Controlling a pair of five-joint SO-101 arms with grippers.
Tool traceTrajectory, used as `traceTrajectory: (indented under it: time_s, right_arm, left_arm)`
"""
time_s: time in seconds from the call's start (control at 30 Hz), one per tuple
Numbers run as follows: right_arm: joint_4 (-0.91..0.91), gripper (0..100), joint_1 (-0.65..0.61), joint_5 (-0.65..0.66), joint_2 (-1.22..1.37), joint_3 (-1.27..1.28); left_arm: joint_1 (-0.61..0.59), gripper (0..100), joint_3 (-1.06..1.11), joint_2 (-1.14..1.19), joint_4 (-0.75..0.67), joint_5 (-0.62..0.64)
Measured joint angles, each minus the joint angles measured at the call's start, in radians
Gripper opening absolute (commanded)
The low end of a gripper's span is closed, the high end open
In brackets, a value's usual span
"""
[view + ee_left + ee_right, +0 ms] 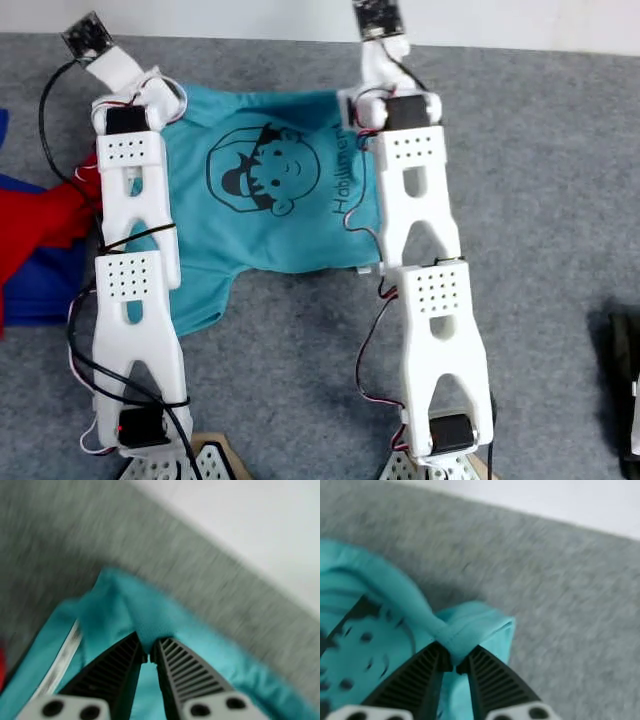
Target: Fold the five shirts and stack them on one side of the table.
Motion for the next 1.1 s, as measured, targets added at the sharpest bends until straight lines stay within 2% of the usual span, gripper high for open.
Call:
traceTrajectory:
  time_s: [0.17, 0.33, 0.53, 0.67, 0.9, 1.1]
  right_arm:
    - [0.218, 0.6, -0.038, 0.0, -0.002, -0.141]
    - [0.376, 0.6, -0.048, 0.003, -0.002, -0.157]
    - [0.405, 0.6, -0.005, 0.005, -0.002, -0.158]
    - [0.405, 0.6, 0.008, 0.031, -0.002, -0.158]
    - [0.41, 0.6, 0.008, 0.031, -0.031, -0.158]
    - [0.41, 0.6, 0.008, 0.044, -0.051, -0.158]
  left_arm:
    - [0.0, 1, -0.172, -0.002, 0.362, 0.0]
    - [-0.017, 1, -0.187, -0.06, 0.701, -0.02]
    - [-0.117, 1, -0.169, -0.141, 0.758, -0.091]
    - [-0.129, 1, -0.066, -0.245, 0.763, -0.097]
    - [-0.097, 1, 0.345, -0.543, 0.763, -0.103]
    - [-0.052, 1, 0.74, -0.829, 0.763, -0.181]
